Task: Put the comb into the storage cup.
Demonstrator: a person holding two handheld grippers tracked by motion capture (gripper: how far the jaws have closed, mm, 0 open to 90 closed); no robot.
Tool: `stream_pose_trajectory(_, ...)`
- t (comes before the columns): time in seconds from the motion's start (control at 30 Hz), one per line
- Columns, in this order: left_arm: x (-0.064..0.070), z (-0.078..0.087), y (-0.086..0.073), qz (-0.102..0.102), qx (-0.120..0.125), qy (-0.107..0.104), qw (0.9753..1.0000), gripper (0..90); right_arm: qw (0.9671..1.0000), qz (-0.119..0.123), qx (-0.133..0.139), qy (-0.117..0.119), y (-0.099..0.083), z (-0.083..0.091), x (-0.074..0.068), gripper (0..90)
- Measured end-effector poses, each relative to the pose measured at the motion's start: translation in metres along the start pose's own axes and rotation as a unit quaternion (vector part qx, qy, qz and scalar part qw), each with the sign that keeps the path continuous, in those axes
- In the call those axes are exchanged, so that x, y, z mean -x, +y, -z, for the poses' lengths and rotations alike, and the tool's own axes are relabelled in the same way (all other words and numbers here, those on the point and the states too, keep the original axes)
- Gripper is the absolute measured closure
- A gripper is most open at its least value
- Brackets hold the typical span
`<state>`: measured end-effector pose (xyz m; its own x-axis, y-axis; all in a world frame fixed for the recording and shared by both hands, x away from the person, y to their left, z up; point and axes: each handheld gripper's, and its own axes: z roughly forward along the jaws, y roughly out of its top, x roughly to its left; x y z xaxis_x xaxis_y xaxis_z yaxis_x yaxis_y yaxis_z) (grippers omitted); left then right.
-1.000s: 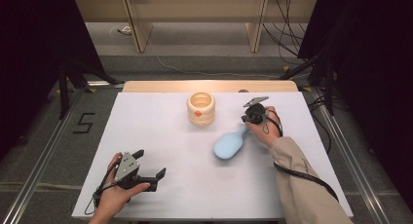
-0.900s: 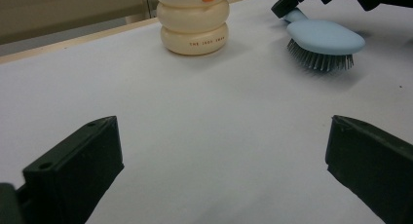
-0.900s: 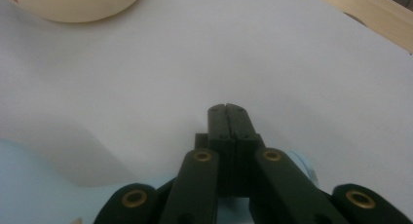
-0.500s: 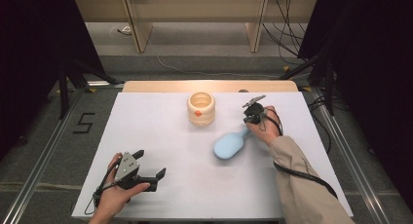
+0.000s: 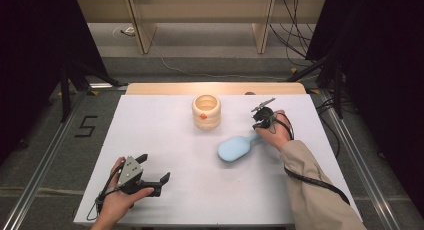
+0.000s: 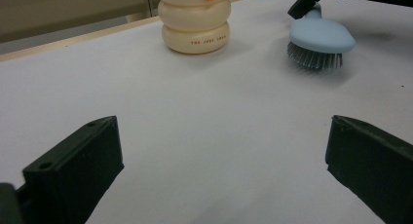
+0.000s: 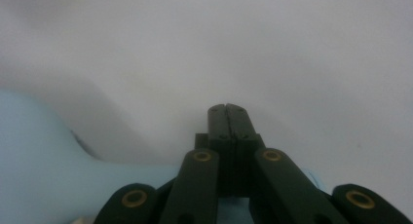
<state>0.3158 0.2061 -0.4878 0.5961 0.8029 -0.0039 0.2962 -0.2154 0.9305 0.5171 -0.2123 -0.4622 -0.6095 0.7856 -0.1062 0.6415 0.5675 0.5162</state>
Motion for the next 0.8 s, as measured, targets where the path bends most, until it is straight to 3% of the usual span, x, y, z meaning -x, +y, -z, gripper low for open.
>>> stream_pose_trajectory(0.43, -0.001, 0.0, -0.001, 0.006, -0.001, 0.007, 1.0, 0.0, 0.9996, -0.004, -0.009, 0.026, -0.029, 0.017, 0.0, 90.0)
stream_pose_trajectory(0.8, -0.001, 0.0, -0.001, 0.006, -0.001, 0.009, 0.9999, 0.0, 0.9995, 0.006, -0.005, 0.031, -0.05, 0.031, -0.013, 90.0)
